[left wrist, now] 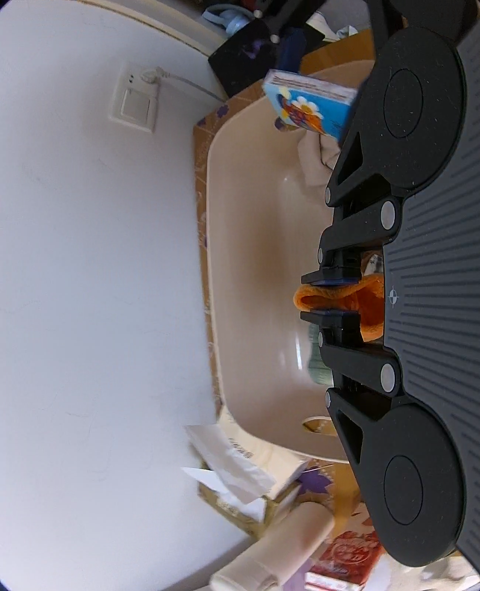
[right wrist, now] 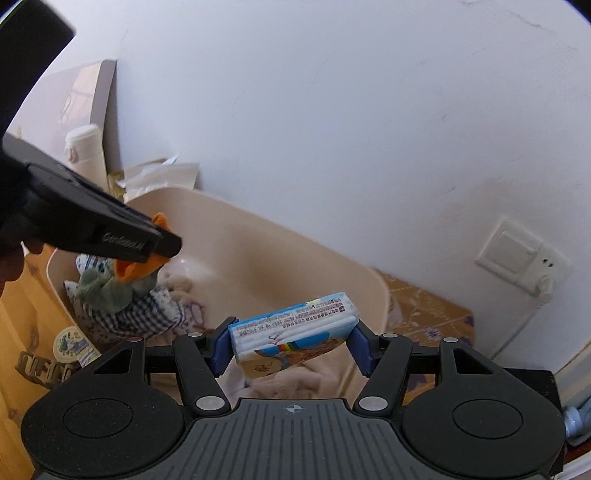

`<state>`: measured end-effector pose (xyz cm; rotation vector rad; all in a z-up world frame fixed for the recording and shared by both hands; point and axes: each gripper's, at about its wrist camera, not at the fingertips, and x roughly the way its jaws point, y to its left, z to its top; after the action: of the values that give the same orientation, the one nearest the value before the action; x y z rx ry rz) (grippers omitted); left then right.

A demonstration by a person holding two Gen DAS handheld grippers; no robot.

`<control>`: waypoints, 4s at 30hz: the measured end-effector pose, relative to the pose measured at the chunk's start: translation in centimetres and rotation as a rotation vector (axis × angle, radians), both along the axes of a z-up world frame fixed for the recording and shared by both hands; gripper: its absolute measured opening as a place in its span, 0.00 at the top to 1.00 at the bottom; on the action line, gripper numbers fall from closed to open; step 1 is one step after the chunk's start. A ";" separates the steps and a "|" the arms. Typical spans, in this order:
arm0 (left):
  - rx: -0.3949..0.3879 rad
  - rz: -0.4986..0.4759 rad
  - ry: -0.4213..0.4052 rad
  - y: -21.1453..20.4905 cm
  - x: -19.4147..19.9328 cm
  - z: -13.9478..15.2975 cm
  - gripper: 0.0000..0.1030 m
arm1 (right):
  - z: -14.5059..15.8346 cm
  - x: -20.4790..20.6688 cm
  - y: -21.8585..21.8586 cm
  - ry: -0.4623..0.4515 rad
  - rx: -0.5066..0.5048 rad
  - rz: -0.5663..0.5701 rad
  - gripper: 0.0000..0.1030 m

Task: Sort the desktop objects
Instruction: 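Carry the orange cloth and tissue pack into the basket and open both tools, then move both tools back toward the brown claw clip and red hair clip, then grasp the brown claw clip with the left tool while the right tool grasps the red fluffy hair clip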

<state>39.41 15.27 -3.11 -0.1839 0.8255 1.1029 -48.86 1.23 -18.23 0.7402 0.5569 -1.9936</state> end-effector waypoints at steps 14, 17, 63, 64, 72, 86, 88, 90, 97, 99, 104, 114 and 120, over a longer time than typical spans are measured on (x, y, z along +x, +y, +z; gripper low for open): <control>0.005 -0.013 -0.035 -0.1 -3.1 1.0 0.32 | 0.0 2.3 -0.2 0.019 0.017 0.002 0.10; 0.016 -0.036 -0.039 -0.9 -3.8 1.7 0.30 | 0.4 2.8 0.3 0.030 0.014 -0.009 0.04; -0.124 -0.112 0.083 -8.4 -19.5 -2.3 0.22 | -4.3 17.6 6.0 -0.118 0.140 -0.096 0.00; -0.125 -0.117 0.092 -8.4 -19.4 -2.5 0.22 | -4.4 17.5 6.0 -0.128 0.139 -0.099 0.00; -0.119 -0.189 0.168 -7.9 -17.7 -4.2 0.22 | -6.1 16.4 6.4 -0.195 0.137 -0.106 0.00; -0.082 -0.335 0.246 -5.9 -14.7 -6.2 0.21 | -8.8 14.3 5.5 -0.317 0.124 0.001 0.00; -0.097 -0.350 0.238 -5.6 -14.4 -6.5 0.20 | -9.1 14.1 5.1 -0.319 0.130 0.010 0.00; -0.120 -0.361 0.238 -5.2 -14.2 -6.9 0.20 | -9.3 13.9 4.8 -0.323 0.133 0.018 0.00; -0.169 -0.371 0.265 -3.5 -13.4 -8.3 0.19 | -10.1 12.7 4.1 -0.344 0.146 0.057 0.00; -0.190 -0.365 0.265 -3.0 -13.1 -8.7 0.19 | -10.4 12.5 3.9 -0.348 0.147 0.065 0.00; -0.220 -0.382 0.265 -2.6 -12.7 -9.3 0.20 | -10.5 12.5 3.4 -0.334 0.149 0.085 0.00; -0.267 -0.431 0.228 -3.2 -13.0 -9.4 0.54 | -10.0 13.6 2.7 -0.308 0.137 0.083 0.30; -0.262 -0.454 0.216 -3.6 -13.3 -9.3 0.59 | -9.7 14.1 2.8 -0.310 0.147 0.085 0.44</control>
<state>26.11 11.69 -12.39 -0.0885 1.1399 0.5911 -34.75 4.05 -27.95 1.0756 0.5431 -1.7298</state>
